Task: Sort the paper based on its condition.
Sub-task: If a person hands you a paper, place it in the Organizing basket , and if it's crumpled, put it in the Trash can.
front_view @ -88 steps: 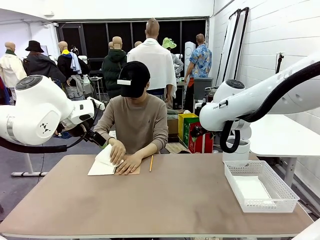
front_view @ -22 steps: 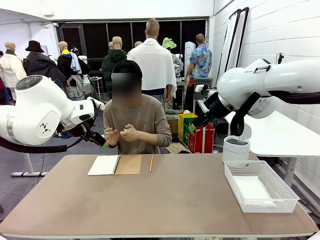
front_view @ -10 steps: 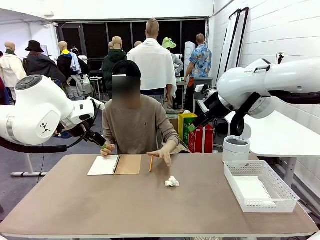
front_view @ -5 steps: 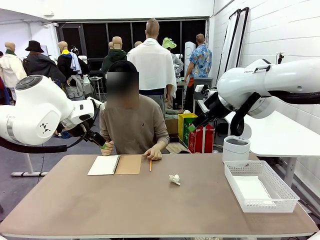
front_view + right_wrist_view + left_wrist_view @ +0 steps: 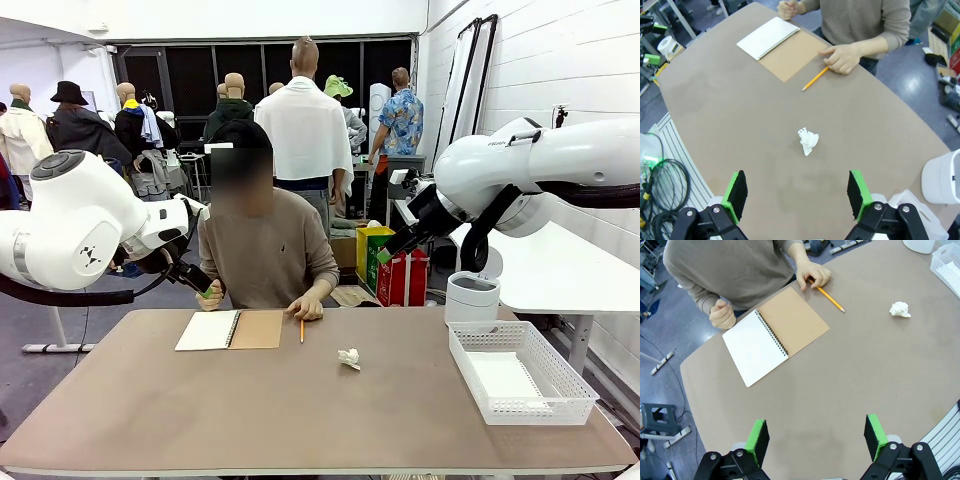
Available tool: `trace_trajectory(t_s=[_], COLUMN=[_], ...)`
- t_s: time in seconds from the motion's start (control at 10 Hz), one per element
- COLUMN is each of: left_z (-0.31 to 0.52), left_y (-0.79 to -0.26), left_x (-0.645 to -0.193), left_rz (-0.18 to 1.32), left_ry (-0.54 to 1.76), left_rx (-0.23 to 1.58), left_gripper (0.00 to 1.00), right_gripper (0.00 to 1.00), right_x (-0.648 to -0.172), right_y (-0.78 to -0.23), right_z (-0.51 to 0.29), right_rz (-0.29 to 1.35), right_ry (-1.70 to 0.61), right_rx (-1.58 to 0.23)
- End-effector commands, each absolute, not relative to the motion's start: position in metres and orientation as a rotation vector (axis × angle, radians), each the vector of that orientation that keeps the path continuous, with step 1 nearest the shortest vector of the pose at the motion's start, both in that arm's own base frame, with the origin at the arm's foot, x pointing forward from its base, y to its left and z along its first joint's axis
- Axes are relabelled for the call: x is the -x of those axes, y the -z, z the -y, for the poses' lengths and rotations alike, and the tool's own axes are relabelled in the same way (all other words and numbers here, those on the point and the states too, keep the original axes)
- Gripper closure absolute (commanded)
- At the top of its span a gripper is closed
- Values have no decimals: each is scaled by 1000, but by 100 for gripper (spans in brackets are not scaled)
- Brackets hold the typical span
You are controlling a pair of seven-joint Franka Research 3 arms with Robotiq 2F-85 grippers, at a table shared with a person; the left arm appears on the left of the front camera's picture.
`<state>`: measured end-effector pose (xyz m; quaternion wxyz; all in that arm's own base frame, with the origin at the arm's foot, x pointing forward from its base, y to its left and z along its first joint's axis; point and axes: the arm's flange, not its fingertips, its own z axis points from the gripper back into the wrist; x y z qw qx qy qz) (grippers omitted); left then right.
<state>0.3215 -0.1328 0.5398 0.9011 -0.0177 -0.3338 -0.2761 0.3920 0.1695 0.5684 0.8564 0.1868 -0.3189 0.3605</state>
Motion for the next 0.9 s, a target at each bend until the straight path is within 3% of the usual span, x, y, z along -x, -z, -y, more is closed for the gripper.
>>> trace_trajectory(t_s=[0.0, 0.8], left_z=[132, 132], left_y=[-539, -539], left_x=[-321, -321], left_rz=[690, 690], left_ry=[569, 569], left_rx=[40, 40], left_gripper=[0, 0], right_gripper=[0, 0], right_x=[-392, -472], right_y=[-570, -515], right_z=[-170, -217], right_rz=[663, 509], right_ry=[-760, -857], right_rx=[-396, -225])
